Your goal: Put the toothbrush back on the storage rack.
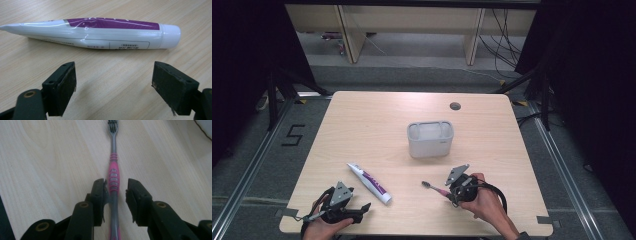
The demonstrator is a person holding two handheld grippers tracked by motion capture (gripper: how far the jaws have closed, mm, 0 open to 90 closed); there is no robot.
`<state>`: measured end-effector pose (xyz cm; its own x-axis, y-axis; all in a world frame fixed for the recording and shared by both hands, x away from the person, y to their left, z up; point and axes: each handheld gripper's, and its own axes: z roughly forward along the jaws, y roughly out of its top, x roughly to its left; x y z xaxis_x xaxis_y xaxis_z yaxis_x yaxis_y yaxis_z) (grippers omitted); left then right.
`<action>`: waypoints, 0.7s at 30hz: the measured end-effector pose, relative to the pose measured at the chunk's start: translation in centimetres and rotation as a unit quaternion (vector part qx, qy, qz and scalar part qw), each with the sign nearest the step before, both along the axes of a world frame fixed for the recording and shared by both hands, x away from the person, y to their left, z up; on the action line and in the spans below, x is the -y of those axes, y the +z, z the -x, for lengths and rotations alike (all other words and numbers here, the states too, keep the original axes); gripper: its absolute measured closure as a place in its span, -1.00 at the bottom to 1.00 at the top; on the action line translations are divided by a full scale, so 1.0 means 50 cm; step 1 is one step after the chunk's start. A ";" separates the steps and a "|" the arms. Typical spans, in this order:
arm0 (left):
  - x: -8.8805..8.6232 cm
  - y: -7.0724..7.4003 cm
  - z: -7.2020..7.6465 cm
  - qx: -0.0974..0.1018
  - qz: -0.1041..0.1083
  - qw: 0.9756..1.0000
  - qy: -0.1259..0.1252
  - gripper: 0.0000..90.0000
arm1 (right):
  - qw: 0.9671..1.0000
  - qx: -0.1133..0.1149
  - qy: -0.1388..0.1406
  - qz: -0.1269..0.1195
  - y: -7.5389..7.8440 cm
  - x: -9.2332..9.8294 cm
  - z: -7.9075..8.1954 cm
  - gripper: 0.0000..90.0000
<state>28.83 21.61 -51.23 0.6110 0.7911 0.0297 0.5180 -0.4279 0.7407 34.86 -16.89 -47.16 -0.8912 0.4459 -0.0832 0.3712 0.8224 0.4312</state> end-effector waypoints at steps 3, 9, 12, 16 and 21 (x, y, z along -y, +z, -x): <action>0.000 0.000 0.001 -0.002 -0.002 1.000 -0.002 -0.57 | 1.000 -0.009 0.001 0.015 0.001 -0.011 -0.007 0.52; -0.001 0.000 0.001 -0.003 -0.001 1.000 -0.004 -0.57 | 0.998 -0.028 0.006 0.047 0.002 -0.027 -0.019 0.53; 0.001 0.000 0.001 0.000 0.001 1.000 0.001 -0.57 | 0.998 -0.031 0.012 0.054 0.001 -0.030 -0.023 0.54; 0.002 -0.001 0.001 0.002 0.007 1.000 0.002 -0.57 | 0.997 -0.044 0.018 0.067 -0.004 -0.033 -0.025 0.58; 0.001 0.000 0.001 -0.001 0.000 1.000 -0.001 -0.57 | 0.995 -0.051 0.017 0.082 -0.008 -0.034 -0.025 0.65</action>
